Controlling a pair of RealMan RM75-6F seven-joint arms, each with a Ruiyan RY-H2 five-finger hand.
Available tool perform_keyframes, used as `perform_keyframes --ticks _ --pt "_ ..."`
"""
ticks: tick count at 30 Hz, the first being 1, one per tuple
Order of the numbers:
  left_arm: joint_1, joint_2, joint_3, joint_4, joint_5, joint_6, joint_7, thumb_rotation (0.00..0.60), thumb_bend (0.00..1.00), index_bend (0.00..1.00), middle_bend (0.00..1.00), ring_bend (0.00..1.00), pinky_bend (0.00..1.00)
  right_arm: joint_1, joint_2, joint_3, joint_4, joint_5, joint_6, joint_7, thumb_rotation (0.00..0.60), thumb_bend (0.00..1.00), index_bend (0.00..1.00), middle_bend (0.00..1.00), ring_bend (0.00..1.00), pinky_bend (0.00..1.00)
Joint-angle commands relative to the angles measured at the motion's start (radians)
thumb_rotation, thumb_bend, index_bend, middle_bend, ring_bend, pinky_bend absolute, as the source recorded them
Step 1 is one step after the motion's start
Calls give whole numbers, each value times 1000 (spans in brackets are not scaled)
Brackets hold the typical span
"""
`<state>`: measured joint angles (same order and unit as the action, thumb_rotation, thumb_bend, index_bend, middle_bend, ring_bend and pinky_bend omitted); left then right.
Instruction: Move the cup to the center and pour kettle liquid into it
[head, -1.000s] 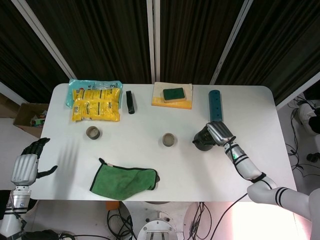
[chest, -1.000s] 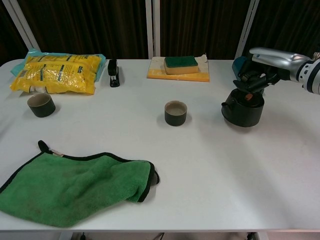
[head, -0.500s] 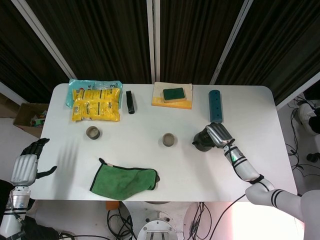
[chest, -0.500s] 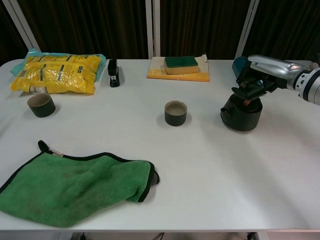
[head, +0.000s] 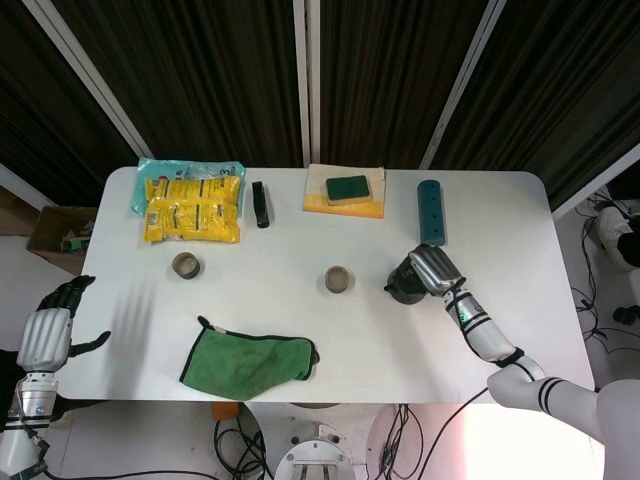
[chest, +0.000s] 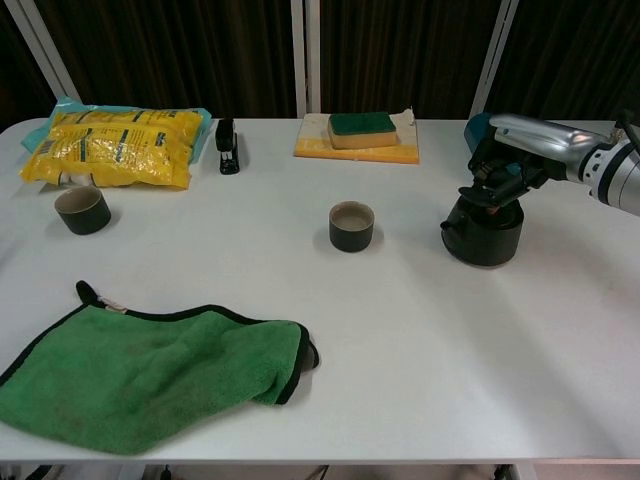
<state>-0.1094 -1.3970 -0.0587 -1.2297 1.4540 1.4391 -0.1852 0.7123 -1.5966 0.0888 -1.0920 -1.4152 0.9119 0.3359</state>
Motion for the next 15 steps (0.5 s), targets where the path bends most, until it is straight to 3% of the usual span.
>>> perform_keyframes --ticks 1,8,15 --pt "-1 0 0 0 0 -2 1 600 131 159 129 149 252 -3 -5 1 6 -1 3 2 600 358 1000 1000 810 370" --pt "-2 -1 0 1 -1 -5 3 600 131 159 129 149 252 -10 -15 -1 21 0 -3 10 600 312 977 969 731 314" --pt "-2 -1 0 2 -2 -5 3 600 131 159 129 149 252 -13 -23 2 29 -6 1 13 595 192 954 951 711 308"
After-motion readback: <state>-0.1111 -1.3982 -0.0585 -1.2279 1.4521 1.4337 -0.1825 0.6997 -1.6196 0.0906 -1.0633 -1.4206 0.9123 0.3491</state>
